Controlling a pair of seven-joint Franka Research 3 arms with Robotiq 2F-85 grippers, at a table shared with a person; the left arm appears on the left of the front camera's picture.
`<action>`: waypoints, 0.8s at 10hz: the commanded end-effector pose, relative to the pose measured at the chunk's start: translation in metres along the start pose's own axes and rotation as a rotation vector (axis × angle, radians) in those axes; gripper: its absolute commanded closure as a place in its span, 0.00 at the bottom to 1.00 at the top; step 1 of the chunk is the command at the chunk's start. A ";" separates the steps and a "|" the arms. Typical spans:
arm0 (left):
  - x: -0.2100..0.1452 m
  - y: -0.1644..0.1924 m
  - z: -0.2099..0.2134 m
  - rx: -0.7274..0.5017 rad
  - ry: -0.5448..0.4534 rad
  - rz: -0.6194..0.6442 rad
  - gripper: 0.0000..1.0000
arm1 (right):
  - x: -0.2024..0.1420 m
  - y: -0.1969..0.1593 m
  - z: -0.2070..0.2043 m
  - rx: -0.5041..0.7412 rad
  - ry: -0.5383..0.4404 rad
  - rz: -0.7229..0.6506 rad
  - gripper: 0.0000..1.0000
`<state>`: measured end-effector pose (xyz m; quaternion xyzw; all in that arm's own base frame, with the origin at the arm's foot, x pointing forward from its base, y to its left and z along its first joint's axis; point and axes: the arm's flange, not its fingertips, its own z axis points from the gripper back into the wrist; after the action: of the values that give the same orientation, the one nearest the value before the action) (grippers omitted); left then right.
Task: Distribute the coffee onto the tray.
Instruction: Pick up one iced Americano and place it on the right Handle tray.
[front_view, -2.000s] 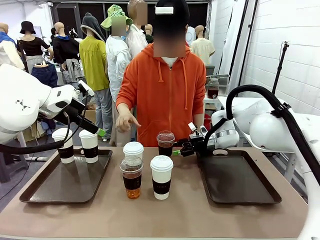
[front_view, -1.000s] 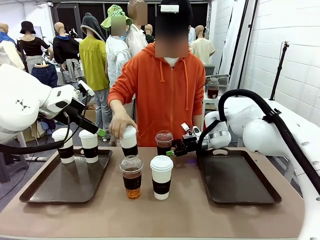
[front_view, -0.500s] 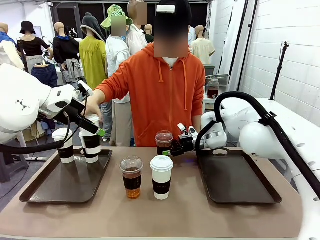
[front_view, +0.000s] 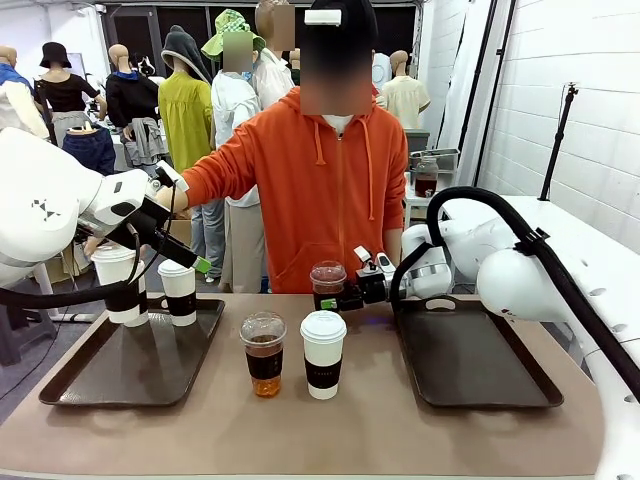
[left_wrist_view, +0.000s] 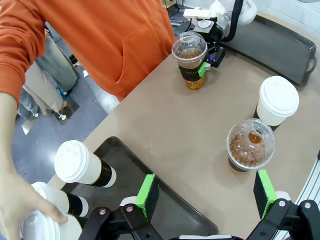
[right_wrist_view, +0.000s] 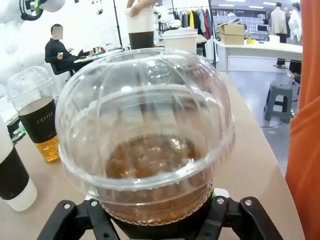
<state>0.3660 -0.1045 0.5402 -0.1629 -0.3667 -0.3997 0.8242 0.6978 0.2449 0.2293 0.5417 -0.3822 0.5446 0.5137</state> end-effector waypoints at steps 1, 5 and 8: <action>-0.002 0.001 0.000 -0.015 -0.008 0.003 0.00 | 0.004 -0.002 0.002 0.014 0.022 -0.024 0.32; -0.002 0.001 0.000 -0.015 -0.008 0.003 0.00 | 0.036 0.025 0.033 0.010 0.021 -0.005 0.32; -0.002 0.001 0.000 -0.015 -0.008 0.003 0.00 | 0.061 0.056 0.091 -0.037 -0.030 0.018 0.32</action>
<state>0.3660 -0.1044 0.5403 -0.1629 -0.3668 -0.3996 0.8242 0.6920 0.1711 0.2930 0.5257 -0.3909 0.5456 0.5226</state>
